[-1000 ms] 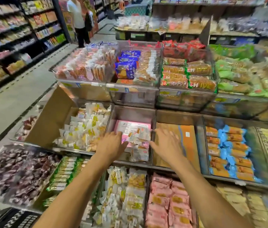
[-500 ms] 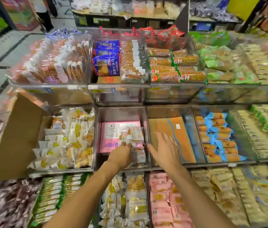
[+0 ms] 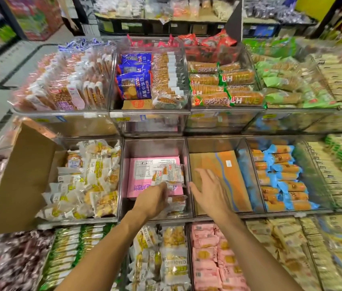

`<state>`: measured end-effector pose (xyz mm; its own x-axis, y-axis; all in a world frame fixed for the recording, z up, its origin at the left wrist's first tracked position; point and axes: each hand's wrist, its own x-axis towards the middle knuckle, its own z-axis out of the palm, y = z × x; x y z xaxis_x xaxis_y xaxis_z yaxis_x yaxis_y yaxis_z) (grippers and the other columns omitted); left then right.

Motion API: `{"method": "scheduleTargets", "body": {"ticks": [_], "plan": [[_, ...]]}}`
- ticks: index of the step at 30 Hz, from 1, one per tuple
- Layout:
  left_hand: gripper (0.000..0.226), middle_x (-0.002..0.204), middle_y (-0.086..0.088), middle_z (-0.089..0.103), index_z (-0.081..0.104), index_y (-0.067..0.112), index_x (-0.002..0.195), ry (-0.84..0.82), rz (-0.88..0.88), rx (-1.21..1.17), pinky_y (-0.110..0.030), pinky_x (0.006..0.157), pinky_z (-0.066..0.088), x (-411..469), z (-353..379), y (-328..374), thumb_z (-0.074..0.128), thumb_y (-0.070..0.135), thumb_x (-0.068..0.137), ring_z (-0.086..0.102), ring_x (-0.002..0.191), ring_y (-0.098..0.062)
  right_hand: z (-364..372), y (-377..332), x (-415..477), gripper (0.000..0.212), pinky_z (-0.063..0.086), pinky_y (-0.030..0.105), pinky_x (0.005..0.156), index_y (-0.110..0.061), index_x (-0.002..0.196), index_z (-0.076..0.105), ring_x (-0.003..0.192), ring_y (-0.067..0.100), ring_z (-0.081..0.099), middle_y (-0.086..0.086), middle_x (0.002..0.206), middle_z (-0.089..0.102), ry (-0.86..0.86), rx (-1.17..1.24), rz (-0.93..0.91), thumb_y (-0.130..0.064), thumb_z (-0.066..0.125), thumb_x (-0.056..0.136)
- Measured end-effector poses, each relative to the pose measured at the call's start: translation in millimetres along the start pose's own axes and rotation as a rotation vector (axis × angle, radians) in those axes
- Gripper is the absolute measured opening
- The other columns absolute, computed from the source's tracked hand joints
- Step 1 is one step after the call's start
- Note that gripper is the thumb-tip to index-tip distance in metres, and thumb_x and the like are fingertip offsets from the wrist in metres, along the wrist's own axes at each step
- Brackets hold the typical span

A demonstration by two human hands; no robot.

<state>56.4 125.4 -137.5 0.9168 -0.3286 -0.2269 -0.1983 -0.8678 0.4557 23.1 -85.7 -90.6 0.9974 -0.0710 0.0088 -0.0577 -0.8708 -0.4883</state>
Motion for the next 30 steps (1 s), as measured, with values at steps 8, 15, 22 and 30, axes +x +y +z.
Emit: {"method": "scheduleTargets", "body": {"ticks": [8, 15, 22, 30], "plan": [[0.023, 0.096, 0.012, 0.065, 0.078, 0.020, 0.107, 0.441, 0.125, -0.243, -0.010, 0.075, 0.048, -23, -65, -31, 0.083, 0.010, 0.087, 0.062, 0.087, -0.001, 3, -33, 11, 0.022, 0.064, 0.044, 0.068, -0.026, 0.105, 0.062, 0.068, 0.011, 0.072, -0.005, 0.079, 0.073, -0.099, 0.423, 0.039, -0.046, 0.052, 0.106], [0.019, 0.114, 0.013, 0.062, 0.080, 0.016, 0.100, 0.475, 0.231, -0.238, -0.005, 0.090, 0.041, -36, -64, -31, 0.071, 0.003, 0.090, 0.062, 0.103, -0.008, 35, -50, 31, 0.028, 0.065, 0.035, 0.079, -0.011, 0.119, 0.064, 0.090, 0.025, 0.079, 0.013, 0.105, 0.079, -0.246, 1.143, 0.422, -0.031, 0.069, 0.100], [0.053, 0.129, 0.006, 0.055, 0.066, 0.021, 0.123, 0.415, 0.217, -0.295, -0.021, 0.107, 0.046, -37, -51, -33, 0.068, -0.010, 0.081, 0.056, 0.122, -0.007, 40, -45, 34, 0.036, 0.064, 0.034, 0.079, -0.015, 0.124, 0.067, 0.094, 0.020, 0.077, 0.008, 0.117, 0.073, -0.170, 1.153, 0.401, -0.007, 0.079, 0.090], [0.065, 0.154, -0.005, 0.049, 0.044, 0.020, 0.154, 0.151, -0.024, -0.020, -0.043, 0.113, 0.046, 9, -18, -31, 0.073, 0.027, 0.095, 0.049, 0.139, -0.027, 27, -22, 54, 0.034, 0.064, 0.036, 0.074, -0.008, 0.124, 0.057, 0.099, 0.027, 0.075, 0.015, 0.114, 0.070, 0.296, 1.253, 0.534, -0.009, 0.075, 0.095]]}}
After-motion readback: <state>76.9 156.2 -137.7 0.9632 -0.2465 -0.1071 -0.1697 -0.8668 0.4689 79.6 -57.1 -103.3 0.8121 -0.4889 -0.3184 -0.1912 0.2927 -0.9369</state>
